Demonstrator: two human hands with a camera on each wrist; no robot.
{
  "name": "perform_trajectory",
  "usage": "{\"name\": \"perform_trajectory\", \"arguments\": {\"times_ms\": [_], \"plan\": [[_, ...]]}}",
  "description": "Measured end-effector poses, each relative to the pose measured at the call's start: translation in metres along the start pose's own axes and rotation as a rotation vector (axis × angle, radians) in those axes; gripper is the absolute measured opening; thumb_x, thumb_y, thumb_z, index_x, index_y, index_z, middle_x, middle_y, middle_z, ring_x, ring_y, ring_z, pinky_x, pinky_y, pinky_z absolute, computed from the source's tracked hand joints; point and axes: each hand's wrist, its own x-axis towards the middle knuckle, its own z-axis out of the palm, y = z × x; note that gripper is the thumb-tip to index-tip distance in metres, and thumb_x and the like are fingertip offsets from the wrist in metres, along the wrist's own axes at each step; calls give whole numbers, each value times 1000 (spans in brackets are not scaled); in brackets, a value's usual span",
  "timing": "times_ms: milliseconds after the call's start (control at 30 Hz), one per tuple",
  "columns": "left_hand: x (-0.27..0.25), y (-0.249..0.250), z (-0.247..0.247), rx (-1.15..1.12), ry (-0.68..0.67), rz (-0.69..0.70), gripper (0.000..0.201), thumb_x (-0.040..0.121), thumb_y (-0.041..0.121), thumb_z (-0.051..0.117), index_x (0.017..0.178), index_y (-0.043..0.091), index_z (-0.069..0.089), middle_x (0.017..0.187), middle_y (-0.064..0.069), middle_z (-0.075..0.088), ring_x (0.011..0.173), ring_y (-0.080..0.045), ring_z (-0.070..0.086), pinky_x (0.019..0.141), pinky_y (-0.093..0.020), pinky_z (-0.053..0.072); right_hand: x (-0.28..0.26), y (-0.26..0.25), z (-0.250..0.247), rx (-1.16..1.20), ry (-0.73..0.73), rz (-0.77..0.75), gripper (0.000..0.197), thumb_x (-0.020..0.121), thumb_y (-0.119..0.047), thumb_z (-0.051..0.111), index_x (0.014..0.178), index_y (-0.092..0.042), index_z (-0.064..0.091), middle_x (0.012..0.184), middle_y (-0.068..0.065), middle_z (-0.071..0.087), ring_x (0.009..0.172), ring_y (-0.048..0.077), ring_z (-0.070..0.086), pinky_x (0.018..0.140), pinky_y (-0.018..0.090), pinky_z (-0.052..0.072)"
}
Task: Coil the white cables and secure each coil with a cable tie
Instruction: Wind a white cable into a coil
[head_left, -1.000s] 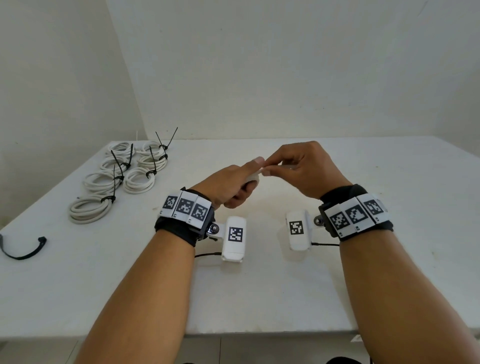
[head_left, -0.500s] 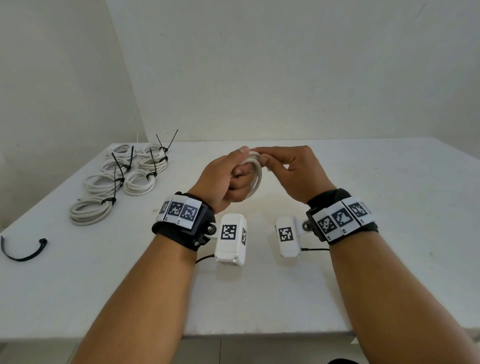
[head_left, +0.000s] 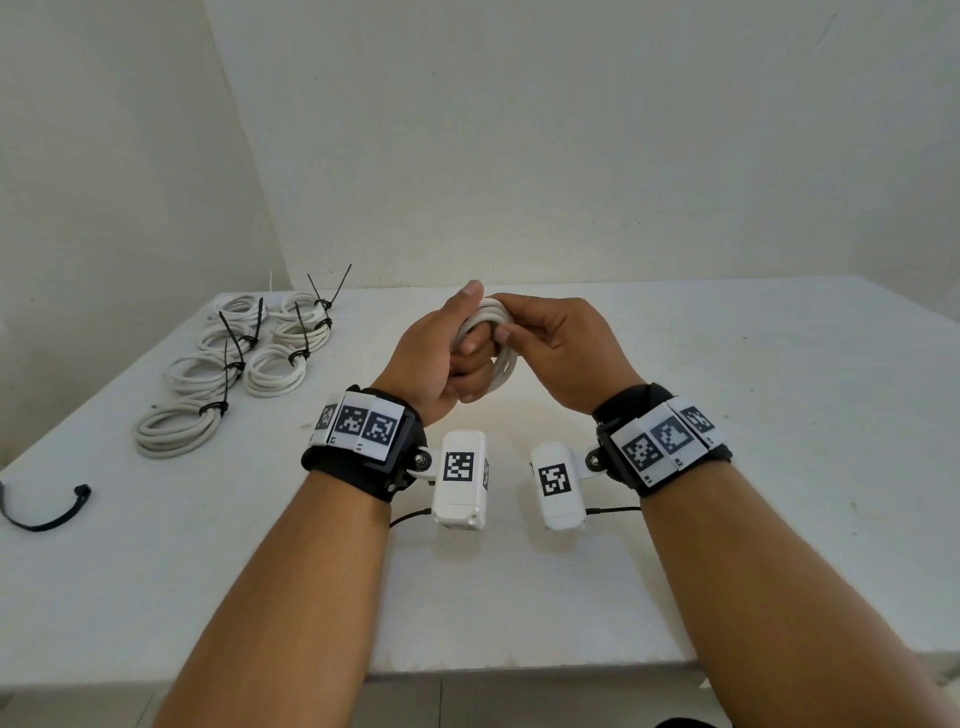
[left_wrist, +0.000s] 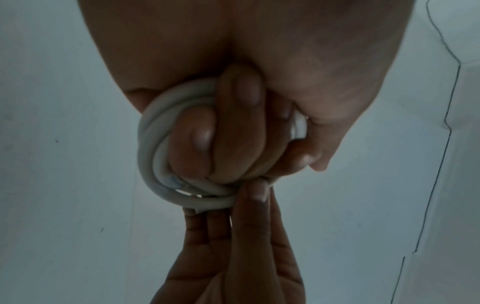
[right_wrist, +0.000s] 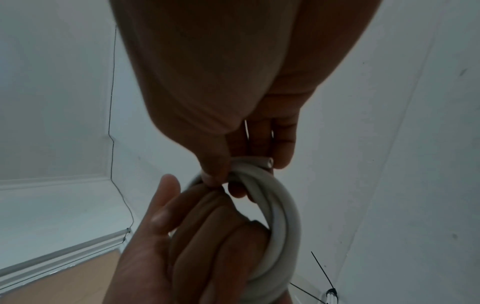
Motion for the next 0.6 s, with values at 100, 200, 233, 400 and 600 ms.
{"name": "perform_trajectory", "arguments": {"times_ms": [100, 200, 233, 400, 600], "plan": [[0, 5, 2, 46, 37, 6, 64, 101, 52, 32, 52, 13, 42, 37, 3, 26, 28, -13, 19, 45, -27, 19, 1, 0, 3, 4, 27, -1, 22, 98, -14, 58, 113, -20, 72, 89, -4, 75, 83, 11, 68, 78, 25, 53], [0, 9, 5, 41, 92, 0, 67, 98, 58, 34, 53, 10, 44, 36, 3, 28, 28, -13, 19, 41, -22, 17, 1, -1, 7, 11, 65, -11, 22, 97, -13, 57, 113, -19, 72, 87, -3, 75, 81, 13, 67, 75, 28, 54], [-1, 10, 6, 47, 118, -6, 67, 97, 60, 36, 53, 10, 44, 36, 3, 29, 28, -14, 20, 41, -22, 18, 1, -1, 8, 22, 80, -13, 22, 97, -13, 58, 114, -18, 71, 87, -3, 75, 81, 11, 68, 74, 26, 53], [3, 13, 6, 118, 353, 16, 63, 95, 60, 45, 53, 13, 49, 44, 0, 42, 34, -18, 34, 45, -24, 27, 1, -3, 12, 84, 123, -12, 22, 97, -13, 61, 116, -12, 72, 80, -2, 73, 74, 1, 66, 71, 9, 44], [10, 6, -4, 187, 430, 7, 56, 103, 48, 38, 66, 9, 55, 52, -5, 45, 44, -22, 47, 58, -33, 41, 3, -1, 12, -50, 114, -20, 20, 97, -20, 59, 113, -18, 71, 74, 1, 69, 71, 21, 64, 68, 34, 53]]}}
